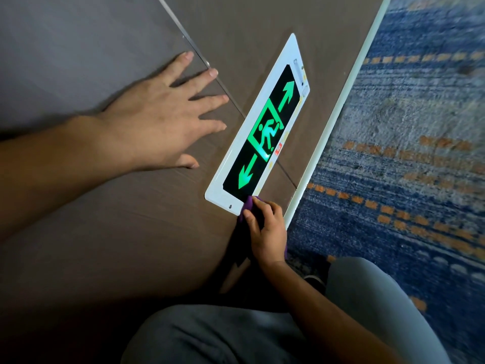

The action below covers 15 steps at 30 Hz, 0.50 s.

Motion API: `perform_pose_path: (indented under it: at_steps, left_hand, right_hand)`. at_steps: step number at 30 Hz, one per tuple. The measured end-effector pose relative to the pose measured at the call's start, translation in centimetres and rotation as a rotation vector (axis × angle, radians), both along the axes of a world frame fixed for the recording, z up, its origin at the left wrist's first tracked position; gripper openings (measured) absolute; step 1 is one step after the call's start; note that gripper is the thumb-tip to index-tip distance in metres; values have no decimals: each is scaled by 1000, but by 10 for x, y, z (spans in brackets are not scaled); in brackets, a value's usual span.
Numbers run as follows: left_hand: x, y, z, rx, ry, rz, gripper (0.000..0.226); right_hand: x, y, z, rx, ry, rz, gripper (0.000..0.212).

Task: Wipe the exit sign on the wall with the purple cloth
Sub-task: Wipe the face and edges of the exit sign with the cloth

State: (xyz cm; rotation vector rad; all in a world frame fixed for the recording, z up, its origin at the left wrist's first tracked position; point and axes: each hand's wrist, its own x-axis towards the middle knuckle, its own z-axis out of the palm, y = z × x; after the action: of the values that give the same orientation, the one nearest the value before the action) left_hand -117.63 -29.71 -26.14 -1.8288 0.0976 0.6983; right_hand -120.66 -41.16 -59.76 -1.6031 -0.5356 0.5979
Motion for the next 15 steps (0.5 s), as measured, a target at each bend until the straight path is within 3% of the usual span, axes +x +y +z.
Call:
perform_pose_path:
  at_steps: [11,15]
  left_hand:
    - [2,-3,-5,83,29,34,93]
    - [3,-4,-4,75,22,43,93]
  right_hand:
    - [123,66,10,-56,-15,-136,37]
    - [101,52,15,-37,61,-120,39]
